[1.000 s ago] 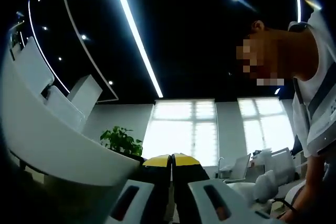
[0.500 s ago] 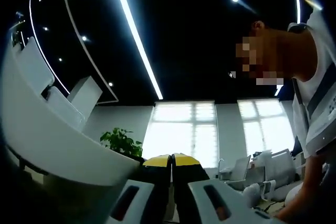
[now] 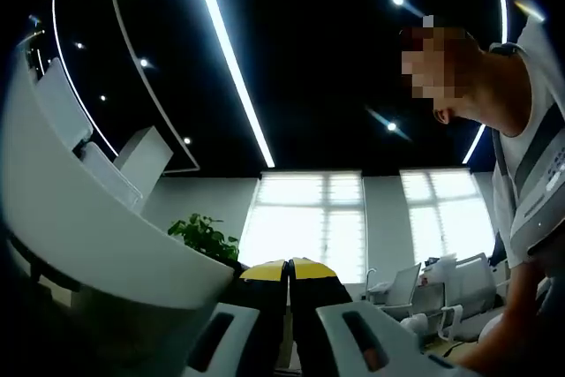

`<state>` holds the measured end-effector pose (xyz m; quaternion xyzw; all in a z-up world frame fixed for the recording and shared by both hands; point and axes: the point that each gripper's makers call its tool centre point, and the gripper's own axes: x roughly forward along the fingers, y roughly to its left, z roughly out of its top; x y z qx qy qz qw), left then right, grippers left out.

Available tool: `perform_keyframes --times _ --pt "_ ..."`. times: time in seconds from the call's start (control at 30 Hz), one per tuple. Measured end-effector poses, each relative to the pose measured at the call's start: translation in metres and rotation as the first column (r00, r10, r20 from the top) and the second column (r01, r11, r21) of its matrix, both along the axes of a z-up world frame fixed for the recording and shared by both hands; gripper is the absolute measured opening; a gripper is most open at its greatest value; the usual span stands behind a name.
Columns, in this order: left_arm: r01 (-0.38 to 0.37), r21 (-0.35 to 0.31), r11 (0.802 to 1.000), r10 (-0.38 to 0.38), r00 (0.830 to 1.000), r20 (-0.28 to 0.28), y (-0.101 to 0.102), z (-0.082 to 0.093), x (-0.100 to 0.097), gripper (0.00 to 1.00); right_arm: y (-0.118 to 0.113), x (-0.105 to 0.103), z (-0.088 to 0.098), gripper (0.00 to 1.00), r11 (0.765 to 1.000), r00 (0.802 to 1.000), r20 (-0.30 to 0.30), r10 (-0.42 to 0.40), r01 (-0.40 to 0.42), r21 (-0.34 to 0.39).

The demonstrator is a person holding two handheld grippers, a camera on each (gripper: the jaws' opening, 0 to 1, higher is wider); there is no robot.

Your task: Clamp the fixed fixture on the desktop, loosen the retaining clip, secure it to the edge of the desk, and tighten the retaining clip.

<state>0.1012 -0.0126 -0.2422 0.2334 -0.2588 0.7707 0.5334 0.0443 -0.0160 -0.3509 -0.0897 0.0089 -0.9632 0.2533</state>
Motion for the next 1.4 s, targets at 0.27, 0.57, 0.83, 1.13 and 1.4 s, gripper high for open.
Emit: perform_keyframes --times 0.27,0.57,0.83,1.13,1.4 --pt "-0.012 -0.014 1.0 0.012 1.0 -0.012 0.0 0.002 0.0 0.01 0.002 0.003 -0.001 0.31 0.992 0.992 0.018 -0.123 0.124 -0.016" --pt "-0.014 -0.009 1.0 0.014 1.0 -0.013 0.001 0.003 0.002 0.01 -0.001 -0.002 -0.005 0.26 0.992 0.991 0.038 -0.127 0.126 0.015" --pt "-0.012 -0.003 1.0 0.012 1.0 -0.017 0.001 0.004 0.003 0.01 -0.001 0.0 -0.005 0.26 0.997 0.997 0.014 -0.079 0.079 0.013" --pt "-0.004 -0.006 1.0 0.004 1.0 -0.001 0.002 0.003 0.002 0.02 0.0 0.003 -0.01 0.28 0.999 0.999 0.037 0.019 -0.02 0.033" --pt "0.027 0.039 0.999 -0.026 0.999 -0.025 -0.004 0.016 0.021 0.07 0.019 0.026 -0.02 0.28 0.999 0.997 0.076 -0.028 0.025 0.035"
